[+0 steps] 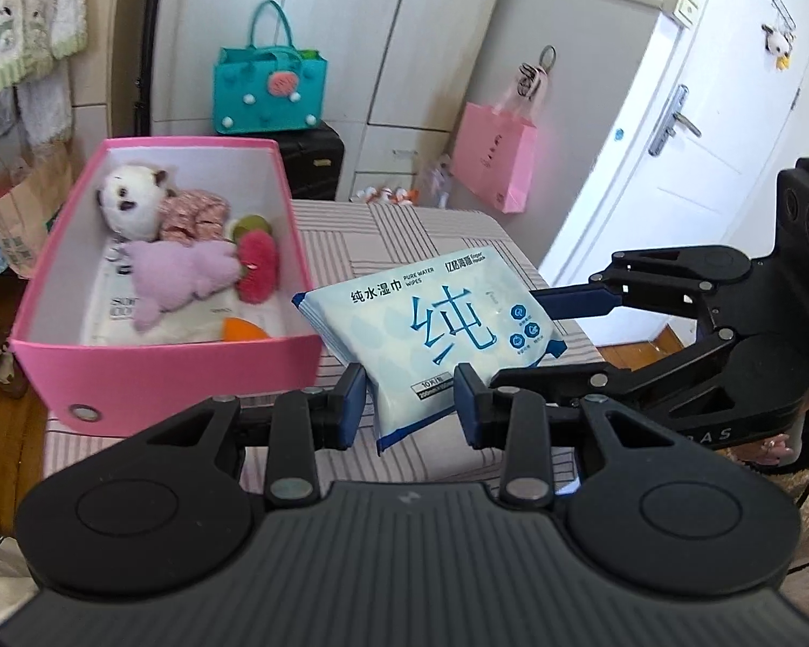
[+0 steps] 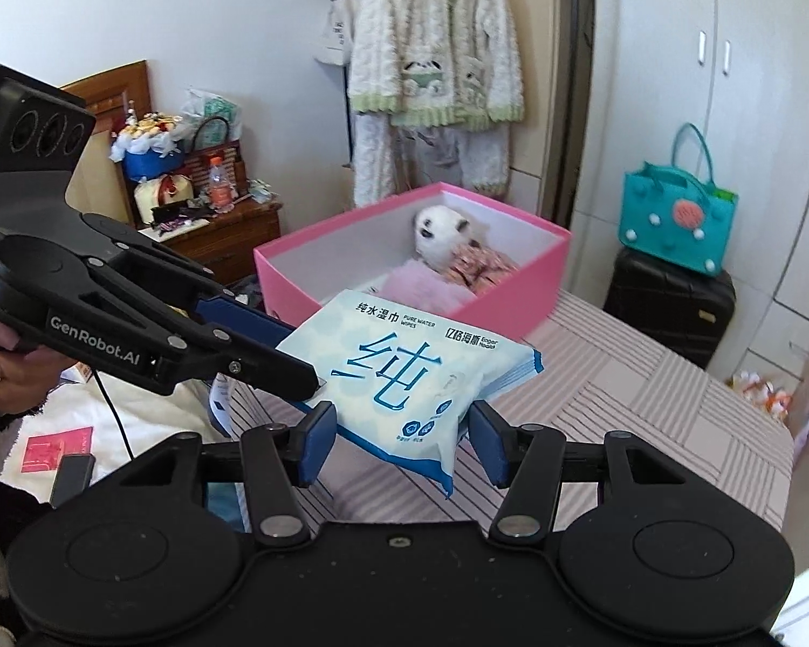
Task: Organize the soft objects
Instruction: 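Lift the wet-wipes pack with both tools and carry it over the box, then lower the wet-wipes pack into the box and open both tools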
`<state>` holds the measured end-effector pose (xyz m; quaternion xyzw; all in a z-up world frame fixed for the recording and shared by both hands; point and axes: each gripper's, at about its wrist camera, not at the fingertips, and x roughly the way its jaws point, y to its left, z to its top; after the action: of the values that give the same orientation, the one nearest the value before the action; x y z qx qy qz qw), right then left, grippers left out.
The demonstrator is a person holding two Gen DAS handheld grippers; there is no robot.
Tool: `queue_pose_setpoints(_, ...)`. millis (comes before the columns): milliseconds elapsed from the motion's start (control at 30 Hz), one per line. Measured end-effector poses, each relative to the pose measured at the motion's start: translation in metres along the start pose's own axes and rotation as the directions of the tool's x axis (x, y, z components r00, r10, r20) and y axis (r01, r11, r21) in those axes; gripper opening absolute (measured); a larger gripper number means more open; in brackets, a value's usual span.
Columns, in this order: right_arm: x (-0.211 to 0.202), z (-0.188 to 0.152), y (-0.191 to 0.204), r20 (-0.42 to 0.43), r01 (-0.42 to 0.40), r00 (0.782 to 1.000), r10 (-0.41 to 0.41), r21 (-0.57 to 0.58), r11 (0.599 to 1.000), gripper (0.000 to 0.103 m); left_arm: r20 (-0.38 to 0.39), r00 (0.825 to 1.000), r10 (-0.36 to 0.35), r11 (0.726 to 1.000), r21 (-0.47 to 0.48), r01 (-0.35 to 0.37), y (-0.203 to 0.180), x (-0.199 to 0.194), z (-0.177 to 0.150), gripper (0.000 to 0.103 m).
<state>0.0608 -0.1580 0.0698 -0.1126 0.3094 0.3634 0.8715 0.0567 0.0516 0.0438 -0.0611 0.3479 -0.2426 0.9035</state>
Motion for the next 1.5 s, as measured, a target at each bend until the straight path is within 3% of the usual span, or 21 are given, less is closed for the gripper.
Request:
queue_pose_setpoints(533,0.052,0.044,0.003,0.039,-0.092,0.995,0.094,-0.031,0.995,0.062,0.101,0.991,0.086,0.996,-0.027,-0.083,0.051,-0.023,0.025,0.034)
queue_pose_setpoints(933,0.119,0.08,-0.01,0.098,-0.026,0.995,0.032,-0.064,0.998,0.052,0.152,0.969,0.197,0.979,-0.091,-0.185,0.108,0.01,0.057,0.034)
queue_pose_setpoints(1200,0.167,0.092,-0.013,0.03,0.058,0.998,-0.055,-0.118,0.991,0.052,0.097,0.965,0.245,0.965,-0.123,-0.233,0.136,0.051,0.07,0.034)
queue_pose_setpoints(1500,0.208,0.096,-0.02,-0.074,0.077,0.993,-0.09,-0.167,0.983,0.052,0.006,0.966,0.259,0.95,-0.185,-0.253,0.162,0.086,0.072,0.034)
